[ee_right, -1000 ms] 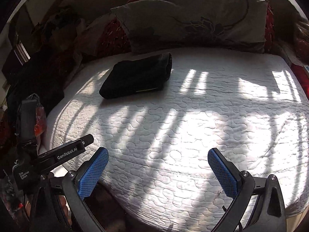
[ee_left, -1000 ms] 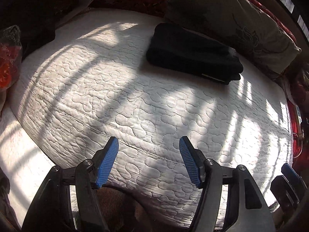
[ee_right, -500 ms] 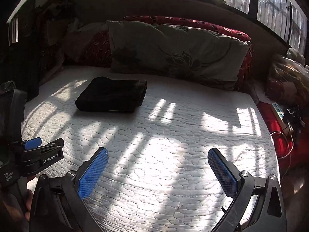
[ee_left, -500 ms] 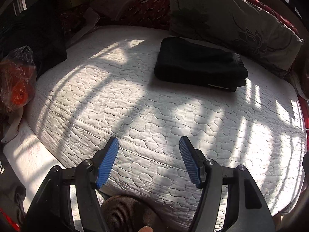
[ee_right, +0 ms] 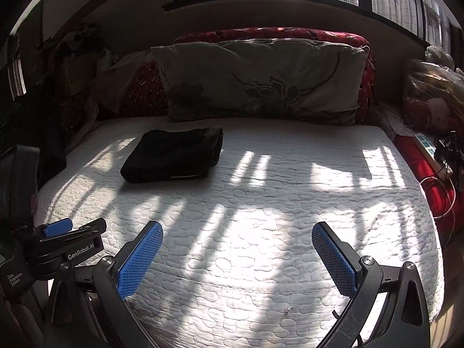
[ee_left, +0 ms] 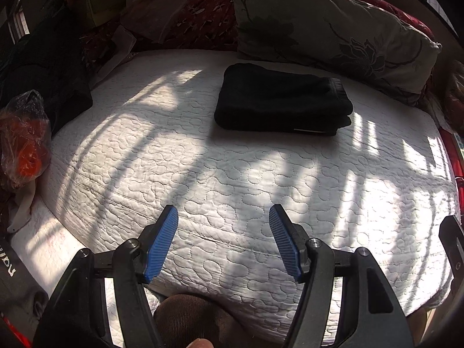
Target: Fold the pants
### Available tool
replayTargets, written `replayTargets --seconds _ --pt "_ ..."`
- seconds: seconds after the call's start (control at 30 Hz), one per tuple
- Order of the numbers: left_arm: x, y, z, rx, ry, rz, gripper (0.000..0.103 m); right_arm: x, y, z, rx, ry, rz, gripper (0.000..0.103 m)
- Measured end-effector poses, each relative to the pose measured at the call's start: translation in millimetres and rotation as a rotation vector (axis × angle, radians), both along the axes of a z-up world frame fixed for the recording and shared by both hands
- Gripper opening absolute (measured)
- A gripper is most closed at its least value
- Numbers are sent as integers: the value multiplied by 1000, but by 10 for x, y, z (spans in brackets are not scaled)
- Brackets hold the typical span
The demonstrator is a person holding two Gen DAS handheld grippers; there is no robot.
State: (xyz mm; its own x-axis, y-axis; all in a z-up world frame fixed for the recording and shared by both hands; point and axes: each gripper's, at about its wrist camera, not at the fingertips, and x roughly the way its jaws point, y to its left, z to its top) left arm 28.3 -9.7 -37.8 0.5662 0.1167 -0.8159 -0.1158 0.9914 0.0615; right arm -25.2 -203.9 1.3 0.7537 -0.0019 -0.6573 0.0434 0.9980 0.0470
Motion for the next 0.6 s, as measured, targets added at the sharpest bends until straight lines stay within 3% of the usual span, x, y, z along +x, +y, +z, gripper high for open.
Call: replayTargets --seconds 0.33,0.6 --pt "-2 -97 148 31 -48 -106 65 13 -39 -13 -3 7 -24 103" --pt "38 -149 219 8 -49 -162 65 15 -71 -17 -2 12 -38 103"
